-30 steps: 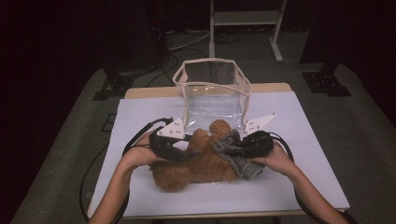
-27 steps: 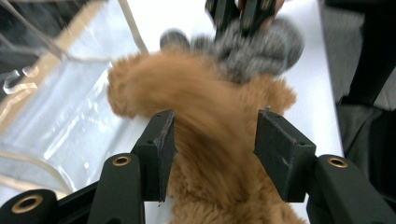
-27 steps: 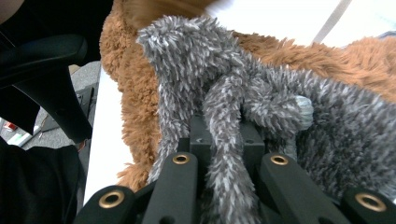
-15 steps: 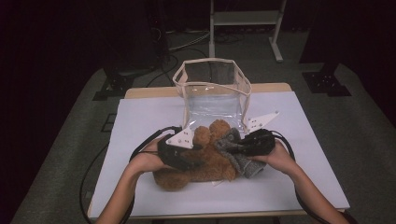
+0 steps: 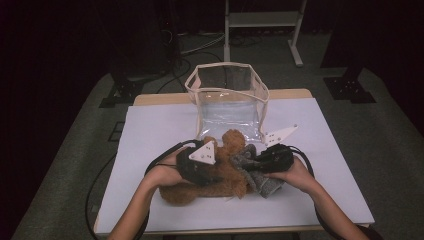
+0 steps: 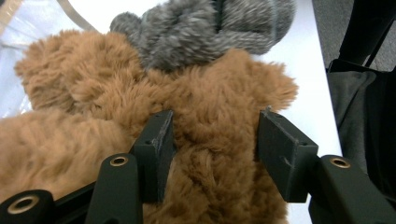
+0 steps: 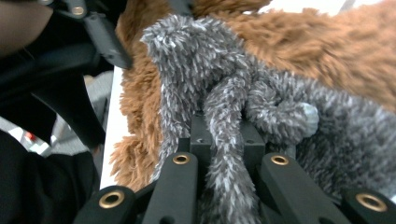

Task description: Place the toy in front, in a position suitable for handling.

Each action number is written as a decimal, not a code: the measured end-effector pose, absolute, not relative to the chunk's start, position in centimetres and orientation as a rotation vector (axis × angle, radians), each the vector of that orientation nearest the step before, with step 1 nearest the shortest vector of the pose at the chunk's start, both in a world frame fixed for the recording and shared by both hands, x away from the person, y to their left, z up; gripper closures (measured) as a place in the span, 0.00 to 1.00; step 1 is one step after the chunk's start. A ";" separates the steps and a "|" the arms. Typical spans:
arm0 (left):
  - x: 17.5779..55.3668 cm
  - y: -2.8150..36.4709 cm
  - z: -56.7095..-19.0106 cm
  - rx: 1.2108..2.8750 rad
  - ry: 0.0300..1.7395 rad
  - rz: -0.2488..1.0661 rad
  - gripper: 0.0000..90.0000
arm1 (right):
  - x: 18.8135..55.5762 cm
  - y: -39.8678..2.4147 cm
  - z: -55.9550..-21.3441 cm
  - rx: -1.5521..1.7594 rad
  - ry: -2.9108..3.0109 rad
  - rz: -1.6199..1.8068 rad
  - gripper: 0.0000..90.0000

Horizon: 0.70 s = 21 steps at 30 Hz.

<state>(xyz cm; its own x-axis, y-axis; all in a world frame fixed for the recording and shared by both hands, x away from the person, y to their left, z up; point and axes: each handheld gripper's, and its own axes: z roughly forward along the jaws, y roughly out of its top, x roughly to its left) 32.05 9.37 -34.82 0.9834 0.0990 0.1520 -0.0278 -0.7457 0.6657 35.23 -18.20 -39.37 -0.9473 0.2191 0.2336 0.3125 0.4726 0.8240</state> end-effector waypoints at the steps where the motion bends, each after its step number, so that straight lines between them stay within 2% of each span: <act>1: 32.2 9.4 -34.9 2.396 0.059 0.243 0.53 | 35.2 -18.2 -39.3 -0.478 -2.618 -1.492 0.89; 8: 32.1 9.6 -34.4 2.361 0.065 0.251 0.50 | 35.9 -19.4 -39.4 -0.542 -2.585 -1.534 0.89; 12: 31.2 9.1 -34.5 2.358 0.021 0.229 0.43 | 36.3 -19.3 -39.7 -0.554 -2.578 -1.537 0.89; 17: 31.9 9.2 -35.0 2.397 0.045 0.307 0.44 | 36.4 -19.2 -39.4 -0.562 -2.595 -1.538 0.89; 21: 33.7 9.8 -35.0 2.381 0.139 0.369 0.45 | 36.3 -19.7 -39.0 -0.570 -2.598 -1.558 0.89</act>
